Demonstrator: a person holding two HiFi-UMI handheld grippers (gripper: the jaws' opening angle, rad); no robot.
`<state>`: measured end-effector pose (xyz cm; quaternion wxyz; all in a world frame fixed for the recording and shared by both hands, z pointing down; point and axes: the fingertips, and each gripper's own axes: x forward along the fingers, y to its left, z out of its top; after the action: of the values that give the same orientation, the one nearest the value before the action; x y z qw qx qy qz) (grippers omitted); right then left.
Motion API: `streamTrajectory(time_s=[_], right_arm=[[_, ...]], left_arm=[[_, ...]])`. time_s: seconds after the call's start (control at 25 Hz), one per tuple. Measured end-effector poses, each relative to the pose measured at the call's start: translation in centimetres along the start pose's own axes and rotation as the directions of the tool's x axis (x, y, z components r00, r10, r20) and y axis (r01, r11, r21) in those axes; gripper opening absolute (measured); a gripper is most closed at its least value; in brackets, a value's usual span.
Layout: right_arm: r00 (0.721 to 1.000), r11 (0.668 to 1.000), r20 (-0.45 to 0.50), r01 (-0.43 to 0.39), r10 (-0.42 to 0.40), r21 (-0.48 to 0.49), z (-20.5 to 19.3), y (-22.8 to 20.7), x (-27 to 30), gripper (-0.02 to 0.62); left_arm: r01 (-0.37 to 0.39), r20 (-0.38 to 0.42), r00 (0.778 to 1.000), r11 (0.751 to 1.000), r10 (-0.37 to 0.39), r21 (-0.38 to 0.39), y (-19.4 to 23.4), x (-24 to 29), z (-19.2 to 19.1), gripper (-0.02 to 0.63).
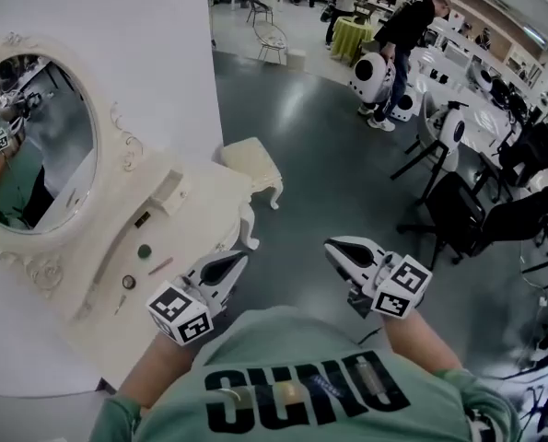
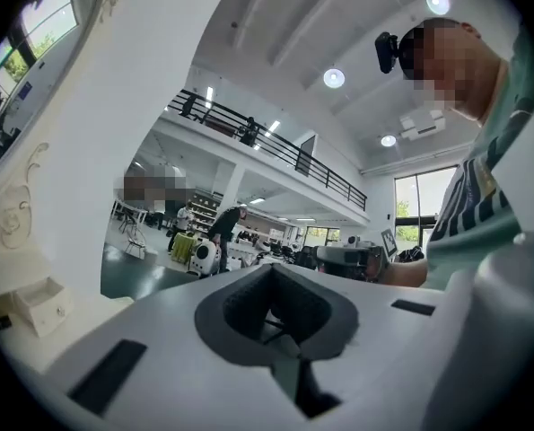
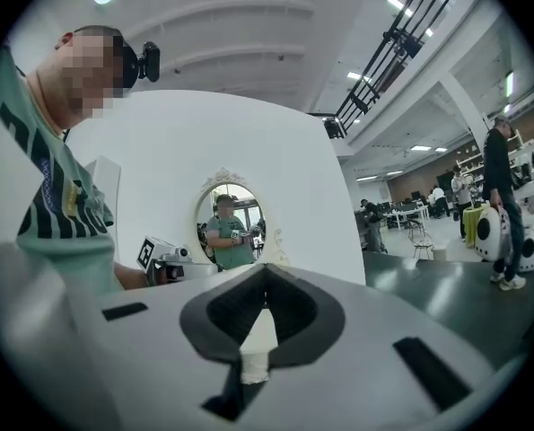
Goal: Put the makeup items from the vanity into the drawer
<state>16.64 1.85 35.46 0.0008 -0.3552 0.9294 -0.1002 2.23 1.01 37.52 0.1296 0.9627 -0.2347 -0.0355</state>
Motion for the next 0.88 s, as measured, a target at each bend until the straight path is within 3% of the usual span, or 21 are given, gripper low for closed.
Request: streamTrajectory(time_s=[0.16, 0.32, 0.48, 0.88], right_arm=[[0.999, 0.999, 0.011, 0.047, -0.047, 0.015, 1.0, -2.3, 4.7, 0.011], [0.999, 0.999, -0.015, 0.045, -0.045, 0.021, 0.7, -4.5, 6.8, 0.011], [1.0, 0.999, -0.015, 0.028, -0.028, 0.035, 1.1, -8.7, 6.4, 0.011], [0.995, 0.998, -0.077, -0.068, 0.067, -0.004, 1.9, -17.7, 4.5, 0.011]], left_arm=[[0.026, -0.019, 0.999, 0.999, -0.026, 0.023, 6.1, 0.2, 1.9, 0.008], [0.009, -0.013, 1.0, 1.0, -0.009, -0.017, 9.6, 1.5, 2.1, 0.008], [-0.012, -0.003, 1.0, 1.0, 0.012, -0.017, 10.3, 4.6, 1.5, 0.008], [-0.153, 0.055, 0.986, 0.987, 0.156, -0.058, 9.8, 12.2, 0.8, 0.008]])
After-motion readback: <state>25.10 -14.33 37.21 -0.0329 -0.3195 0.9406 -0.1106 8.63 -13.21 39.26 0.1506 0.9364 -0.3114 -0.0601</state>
